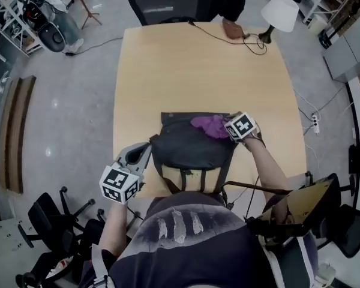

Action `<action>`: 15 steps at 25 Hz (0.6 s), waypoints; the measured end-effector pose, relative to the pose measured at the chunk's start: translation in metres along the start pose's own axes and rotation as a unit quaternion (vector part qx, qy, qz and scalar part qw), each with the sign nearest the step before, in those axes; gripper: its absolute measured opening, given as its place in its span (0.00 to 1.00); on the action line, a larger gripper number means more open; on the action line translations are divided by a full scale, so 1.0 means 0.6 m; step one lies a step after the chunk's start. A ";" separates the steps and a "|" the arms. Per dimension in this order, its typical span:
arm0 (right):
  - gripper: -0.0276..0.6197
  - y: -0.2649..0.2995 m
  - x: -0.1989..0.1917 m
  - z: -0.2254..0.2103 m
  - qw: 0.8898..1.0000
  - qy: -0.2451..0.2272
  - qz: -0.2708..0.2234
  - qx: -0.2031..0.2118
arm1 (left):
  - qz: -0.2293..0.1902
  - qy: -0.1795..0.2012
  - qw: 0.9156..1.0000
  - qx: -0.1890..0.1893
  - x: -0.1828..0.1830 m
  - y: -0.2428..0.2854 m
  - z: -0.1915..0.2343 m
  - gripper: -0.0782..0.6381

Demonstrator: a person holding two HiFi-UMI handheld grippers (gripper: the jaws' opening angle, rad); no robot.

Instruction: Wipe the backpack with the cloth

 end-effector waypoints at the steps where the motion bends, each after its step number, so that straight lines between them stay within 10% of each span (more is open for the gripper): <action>1: 0.12 -0.005 0.005 -0.011 1.000 0.003 0.005 -0.009 | -0.001 0.000 1.000 0.004 0.001 0.000 0.005 0.12; 5: 0.12 -0.057 -0.026 -0.053 0.998 0.034 0.013 -0.057 | 0.004 -0.011 1.000 0.001 -0.015 0.006 0.001 0.12; 11: 0.12 -0.173 0.030 -0.084 0.979 0.104 -0.114 -0.132 | 0.001 -0.024 1.000 0.003 -0.028 0.003 0.017 0.12; 15: 0.12 -0.131 0.031 -0.076 0.983 0.083 -0.069 -0.149 | -0.001 -0.025 1.000 -0.011 -0.026 0.017 0.009 0.12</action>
Point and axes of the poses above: the fingertips, and each gripper's own axes: y forward along the fingers, z to its left, x out of its top, the point moved 3 cm from there along -y, backward along the fingers, and after that the axes turned 11 degrees about x, right-handed, at the moved point
